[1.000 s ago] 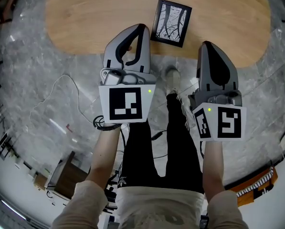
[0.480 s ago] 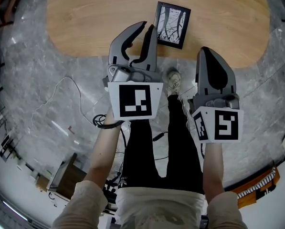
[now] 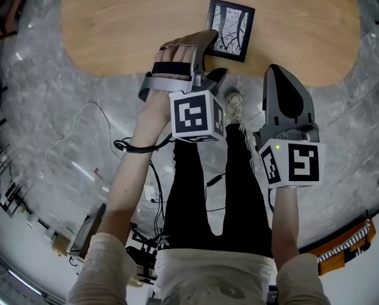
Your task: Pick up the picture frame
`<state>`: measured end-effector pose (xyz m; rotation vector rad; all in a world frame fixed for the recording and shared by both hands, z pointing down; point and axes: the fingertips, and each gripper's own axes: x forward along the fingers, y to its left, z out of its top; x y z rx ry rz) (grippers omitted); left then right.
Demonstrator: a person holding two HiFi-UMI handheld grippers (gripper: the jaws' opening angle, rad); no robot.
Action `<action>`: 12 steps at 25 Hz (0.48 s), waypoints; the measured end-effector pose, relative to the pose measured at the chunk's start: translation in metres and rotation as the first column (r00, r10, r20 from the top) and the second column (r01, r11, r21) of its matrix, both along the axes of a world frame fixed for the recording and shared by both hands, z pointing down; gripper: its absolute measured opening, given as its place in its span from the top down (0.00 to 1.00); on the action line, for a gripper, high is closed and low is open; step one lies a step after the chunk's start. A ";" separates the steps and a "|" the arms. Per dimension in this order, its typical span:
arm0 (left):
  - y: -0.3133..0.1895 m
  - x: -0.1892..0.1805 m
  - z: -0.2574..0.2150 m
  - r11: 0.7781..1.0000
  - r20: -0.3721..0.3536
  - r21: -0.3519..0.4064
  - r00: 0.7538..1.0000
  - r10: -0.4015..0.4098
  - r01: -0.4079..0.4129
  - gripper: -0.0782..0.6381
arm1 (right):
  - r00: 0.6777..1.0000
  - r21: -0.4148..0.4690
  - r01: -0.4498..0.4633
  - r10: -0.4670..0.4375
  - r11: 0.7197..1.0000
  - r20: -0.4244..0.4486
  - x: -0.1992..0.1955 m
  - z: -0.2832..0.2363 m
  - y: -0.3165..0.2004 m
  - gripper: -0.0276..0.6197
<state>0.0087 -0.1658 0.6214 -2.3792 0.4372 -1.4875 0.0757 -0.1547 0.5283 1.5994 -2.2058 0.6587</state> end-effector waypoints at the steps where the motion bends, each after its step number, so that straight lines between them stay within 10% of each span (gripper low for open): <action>1: 0.005 0.002 0.006 1.000 0.006 -0.022 1.000 0.020 -0.020 0.33 | 1.000 -0.006 -0.001 0.001 1.000 -0.004 0.000 0.001 0.002 0.95; 12: 0.037 0.002 0.083 0.979 0.134 -0.195 0.987 0.082 -0.055 0.28 | 0.999 -0.059 0.026 -0.027 0.998 -0.018 -0.008 0.022 0.015 0.95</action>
